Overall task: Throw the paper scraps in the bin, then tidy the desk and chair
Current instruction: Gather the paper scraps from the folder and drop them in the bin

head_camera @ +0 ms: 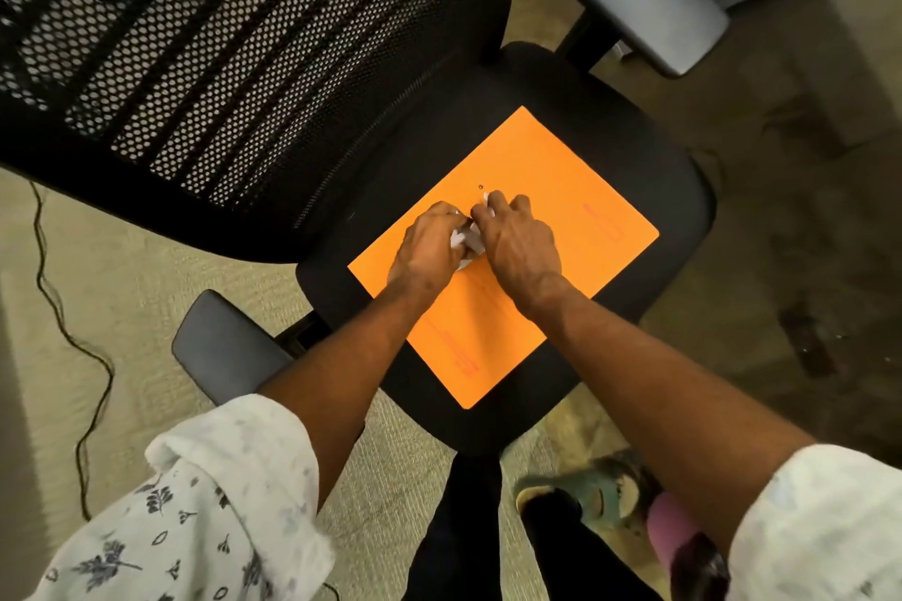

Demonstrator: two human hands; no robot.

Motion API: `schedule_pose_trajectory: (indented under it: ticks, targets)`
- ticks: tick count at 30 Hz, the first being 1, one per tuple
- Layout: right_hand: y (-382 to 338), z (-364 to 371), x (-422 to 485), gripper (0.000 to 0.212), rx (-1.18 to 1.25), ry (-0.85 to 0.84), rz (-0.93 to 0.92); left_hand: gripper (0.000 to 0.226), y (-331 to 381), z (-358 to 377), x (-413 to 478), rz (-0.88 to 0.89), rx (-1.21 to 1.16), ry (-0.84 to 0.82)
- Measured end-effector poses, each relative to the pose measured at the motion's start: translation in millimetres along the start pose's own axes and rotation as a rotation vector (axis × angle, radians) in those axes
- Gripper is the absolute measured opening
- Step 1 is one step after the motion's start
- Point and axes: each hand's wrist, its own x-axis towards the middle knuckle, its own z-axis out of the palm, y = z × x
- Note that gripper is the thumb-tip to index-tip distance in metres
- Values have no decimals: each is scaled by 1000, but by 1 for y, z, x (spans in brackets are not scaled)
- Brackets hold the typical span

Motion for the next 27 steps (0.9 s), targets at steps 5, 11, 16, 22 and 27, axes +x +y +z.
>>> schedule_pose_trajectory:
  ticks: [5,11,16,22,27]
  targets:
    - [12,0,-17,40,151,58,66,39,5,-5,-9,-42,-134,98]
    - [39,-17,-49,29,484,196,257,39,36,-5,-19,-39,-293,176]
    - [67,-33,-79,31,740,331,422,39,85,7,-33,-25,-372,187]
    - [113,-54,-138,30,886,509,612,39,156,34,-56,68,-365,119]
    - [156,-51,-226,31,940,658,764,35,230,76,-89,231,-343,-12]
